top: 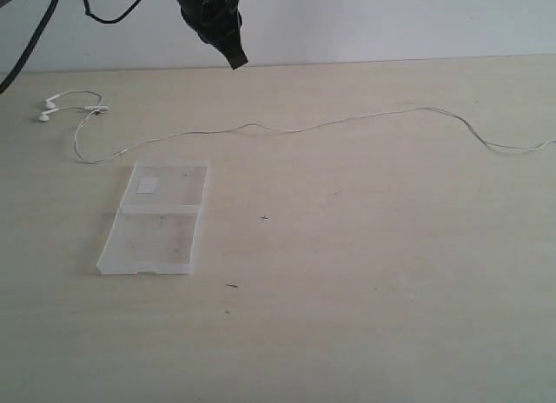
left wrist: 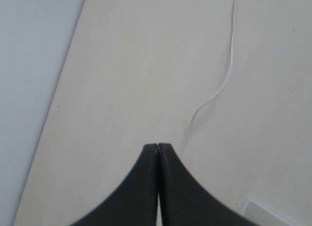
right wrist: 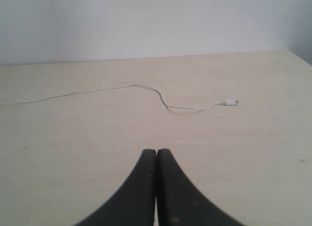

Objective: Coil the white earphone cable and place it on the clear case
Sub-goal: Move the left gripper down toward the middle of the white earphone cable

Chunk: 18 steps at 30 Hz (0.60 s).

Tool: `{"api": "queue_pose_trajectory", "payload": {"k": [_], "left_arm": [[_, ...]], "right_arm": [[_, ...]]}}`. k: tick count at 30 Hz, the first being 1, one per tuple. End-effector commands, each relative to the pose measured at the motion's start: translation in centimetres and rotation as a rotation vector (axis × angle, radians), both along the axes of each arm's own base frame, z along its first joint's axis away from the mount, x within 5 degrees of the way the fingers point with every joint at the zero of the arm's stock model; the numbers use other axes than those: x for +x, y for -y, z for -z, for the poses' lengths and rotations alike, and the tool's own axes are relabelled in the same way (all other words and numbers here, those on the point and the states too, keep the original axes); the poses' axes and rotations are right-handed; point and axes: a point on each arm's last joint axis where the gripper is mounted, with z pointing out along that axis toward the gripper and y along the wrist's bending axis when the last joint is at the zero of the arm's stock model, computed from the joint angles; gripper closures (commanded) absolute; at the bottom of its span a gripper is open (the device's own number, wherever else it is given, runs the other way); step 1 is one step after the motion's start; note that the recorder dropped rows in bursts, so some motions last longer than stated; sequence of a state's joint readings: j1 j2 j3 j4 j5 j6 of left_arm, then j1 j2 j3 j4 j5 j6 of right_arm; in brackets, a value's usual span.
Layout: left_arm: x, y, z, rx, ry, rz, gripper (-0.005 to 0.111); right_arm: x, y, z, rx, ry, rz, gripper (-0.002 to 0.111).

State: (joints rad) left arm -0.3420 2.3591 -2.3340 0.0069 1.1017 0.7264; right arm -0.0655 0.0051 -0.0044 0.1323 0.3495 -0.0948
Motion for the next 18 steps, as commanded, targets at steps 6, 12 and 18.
{"api": "queue_pose_trajectory", "payload": {"k": [6, 12, 18], "left_arm": [[0.3, 1.6, 0.7, 0.019, 0.060, 0.083, 0.107], [0.4, 1.8, 1.9, 0.038, 0.034, 0.101, 0.107], [0.3, 1.7, 2.1, 0.063, 0.017, 0.121, 0.107]], "right_arm": [[0.0, 0.0, 0.0, -0.011, 0.015, 0.004, 0.108], [0.0, 0.0, 0.0, -0.011, 0.015, 0.004, 0.108], [0.0, 0.0, 0.0, -0.011, 0.015, 0.004, 0.108]]}}
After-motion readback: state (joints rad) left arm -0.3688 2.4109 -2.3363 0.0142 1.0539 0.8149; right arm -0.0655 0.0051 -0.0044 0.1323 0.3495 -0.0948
